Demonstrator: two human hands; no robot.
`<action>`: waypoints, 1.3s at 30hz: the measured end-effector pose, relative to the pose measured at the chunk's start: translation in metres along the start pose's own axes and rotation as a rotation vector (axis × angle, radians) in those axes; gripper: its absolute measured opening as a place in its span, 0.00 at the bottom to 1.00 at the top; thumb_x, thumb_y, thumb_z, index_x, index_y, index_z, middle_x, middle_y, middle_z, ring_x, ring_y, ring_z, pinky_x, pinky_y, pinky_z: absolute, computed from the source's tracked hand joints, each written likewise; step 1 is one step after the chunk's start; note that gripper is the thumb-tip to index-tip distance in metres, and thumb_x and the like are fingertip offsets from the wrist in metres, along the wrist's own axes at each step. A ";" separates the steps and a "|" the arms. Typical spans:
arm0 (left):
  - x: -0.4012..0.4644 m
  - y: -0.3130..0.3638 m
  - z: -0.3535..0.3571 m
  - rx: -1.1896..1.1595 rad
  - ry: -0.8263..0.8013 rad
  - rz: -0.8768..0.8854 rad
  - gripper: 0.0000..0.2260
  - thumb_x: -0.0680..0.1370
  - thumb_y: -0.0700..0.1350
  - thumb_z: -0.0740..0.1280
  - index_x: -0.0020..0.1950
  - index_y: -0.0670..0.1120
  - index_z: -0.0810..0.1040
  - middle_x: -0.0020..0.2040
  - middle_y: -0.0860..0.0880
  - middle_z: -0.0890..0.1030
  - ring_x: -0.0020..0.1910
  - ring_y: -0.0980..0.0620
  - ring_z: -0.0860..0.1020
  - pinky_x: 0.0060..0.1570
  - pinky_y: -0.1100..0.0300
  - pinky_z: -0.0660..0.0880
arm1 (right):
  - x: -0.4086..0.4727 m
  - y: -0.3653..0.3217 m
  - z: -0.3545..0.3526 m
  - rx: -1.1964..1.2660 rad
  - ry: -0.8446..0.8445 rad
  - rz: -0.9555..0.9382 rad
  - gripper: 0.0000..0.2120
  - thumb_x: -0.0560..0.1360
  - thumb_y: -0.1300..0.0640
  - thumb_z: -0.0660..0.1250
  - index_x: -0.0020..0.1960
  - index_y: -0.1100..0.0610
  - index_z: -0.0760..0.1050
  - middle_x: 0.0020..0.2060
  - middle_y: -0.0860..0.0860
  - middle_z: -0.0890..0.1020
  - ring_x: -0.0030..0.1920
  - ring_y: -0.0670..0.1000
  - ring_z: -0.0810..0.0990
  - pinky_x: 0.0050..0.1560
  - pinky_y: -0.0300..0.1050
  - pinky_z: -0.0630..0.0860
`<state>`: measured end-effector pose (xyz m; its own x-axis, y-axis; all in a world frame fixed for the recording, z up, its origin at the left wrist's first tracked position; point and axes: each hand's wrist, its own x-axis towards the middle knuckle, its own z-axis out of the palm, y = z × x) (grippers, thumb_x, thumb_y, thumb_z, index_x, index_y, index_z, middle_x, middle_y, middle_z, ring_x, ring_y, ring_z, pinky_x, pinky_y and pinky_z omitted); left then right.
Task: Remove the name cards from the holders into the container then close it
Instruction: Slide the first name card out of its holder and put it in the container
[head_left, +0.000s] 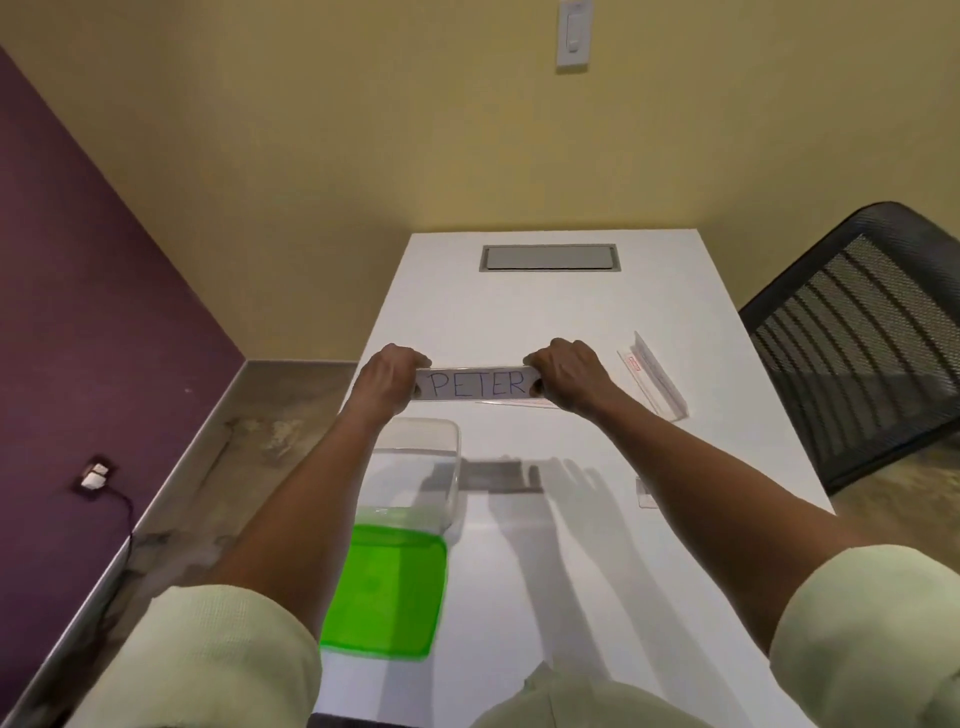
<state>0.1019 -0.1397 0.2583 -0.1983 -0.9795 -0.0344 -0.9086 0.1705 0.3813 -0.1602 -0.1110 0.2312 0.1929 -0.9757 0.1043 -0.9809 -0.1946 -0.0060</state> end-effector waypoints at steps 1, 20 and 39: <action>-0.004 -0.006 -0.004 -0.006 0.006 -0.013 0.18 0.77 0.35 0.59 0.61 0.47 0.80 0.50 0.42 0.84 0.56 0.42 0.79 0.59 0.49 0.75 | 0.001 -0.008 0.000 0.000 0.001 -0.014 0.07 0.72 0.53 0.69 0.47 0.55 0.79 0.42 0.57 0.82 0.49 0.59 0.78 0.44 0.48 0.69; -0.036 -0.117 -0.017 -0.061 -0.048 -0.225 0.17 0.78 0.38 0.57 0.59 0.49 0.83 0.36 0.47 0.85 0.40 0.50 0.81 0.46 0.56 0.77 | 0.019 -0.126 0.029 0.091 -0.133 -0.140 0.12 0.67 0.53 0.72 0.44 0.62 0.78 0.40 0.60 0.82 0.44 0.61 0.80 0.40 0.47 0.74; -0.017 -0.179 0.031 0.238 -0.290 -0.063 0.21 0.68 0.39 0.78 0.60 0.51 0.82 0.59 0.46 0.81 0.54 0.46 0.80 0.50 0.57 0.76 | 0.027 -0.170 0.081 0.038 -0.331 -0.188 0.10 0.69 0.58 0.68 0.47 0.63 0.77 0.46 0.61 0.81 0.45 0.62 0.81 0.38 0.44 0.68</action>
<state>0.2560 -0.1500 0.1618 -0.2041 -0.9239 -0.3236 -0.9755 0.1642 0.1465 0.0135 -0.1128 0.1544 0.3733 -0.9013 -0.2200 -0.9272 -0.3707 -0.0546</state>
